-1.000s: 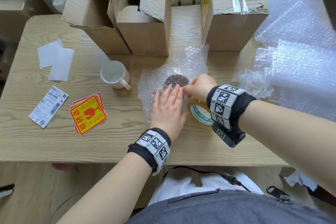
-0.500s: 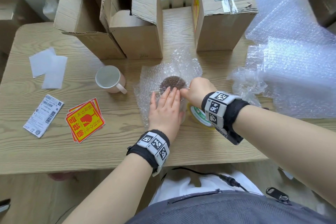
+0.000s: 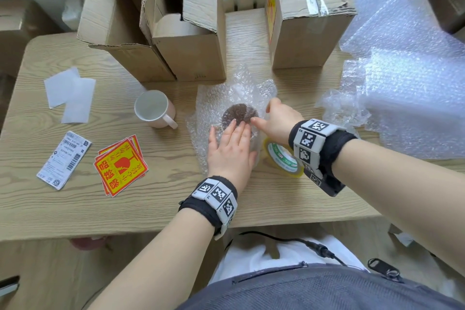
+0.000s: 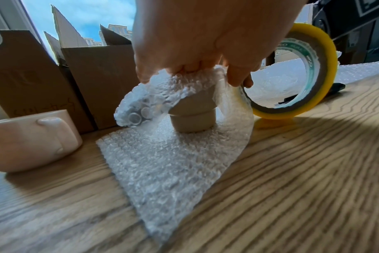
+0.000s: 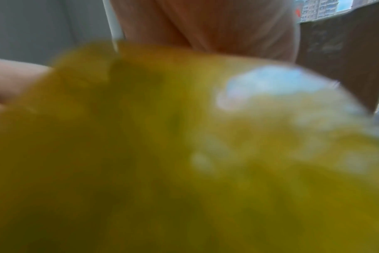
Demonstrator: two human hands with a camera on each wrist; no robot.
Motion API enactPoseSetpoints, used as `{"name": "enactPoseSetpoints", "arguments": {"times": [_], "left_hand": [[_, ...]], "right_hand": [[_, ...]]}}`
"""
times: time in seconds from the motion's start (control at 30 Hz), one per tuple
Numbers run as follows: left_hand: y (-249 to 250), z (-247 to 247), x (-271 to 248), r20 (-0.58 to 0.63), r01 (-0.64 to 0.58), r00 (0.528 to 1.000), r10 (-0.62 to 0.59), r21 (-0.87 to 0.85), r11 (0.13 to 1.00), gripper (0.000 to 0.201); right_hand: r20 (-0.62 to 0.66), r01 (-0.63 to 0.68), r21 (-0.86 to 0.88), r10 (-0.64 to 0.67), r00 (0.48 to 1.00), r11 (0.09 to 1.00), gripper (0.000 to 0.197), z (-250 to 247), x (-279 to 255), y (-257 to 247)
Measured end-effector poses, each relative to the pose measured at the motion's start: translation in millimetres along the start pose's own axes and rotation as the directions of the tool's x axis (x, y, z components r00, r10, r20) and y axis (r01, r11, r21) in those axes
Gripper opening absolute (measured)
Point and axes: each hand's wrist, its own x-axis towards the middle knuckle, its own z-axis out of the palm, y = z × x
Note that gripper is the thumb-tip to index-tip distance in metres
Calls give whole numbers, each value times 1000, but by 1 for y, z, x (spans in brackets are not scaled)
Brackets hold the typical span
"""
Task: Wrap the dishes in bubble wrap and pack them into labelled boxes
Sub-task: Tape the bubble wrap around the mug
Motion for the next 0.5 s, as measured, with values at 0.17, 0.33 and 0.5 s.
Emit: {"name": "enactPoseSetpoints", "arguments": {"times": [0.17, 0.33, 0.5], "left_hand": [[-1, -4, 2, 2, 8, 1000, -8, -16, 1000, 62], [-1, -7, 2, -16, 15, 1000, -16, -49, 999, 64], [5, -15, -1, -120, 66, 988, -92, -202, 977, 62]], "right_hand": [[115, 82, 103, -94, 989, 991, 38, -6, 1, 8], [75, 31, 160, -44, 996, 987, 42, -8, -5, 27], [20, 7, 287, -13, 1000, 958, 39, -7, -11, 41]]}}
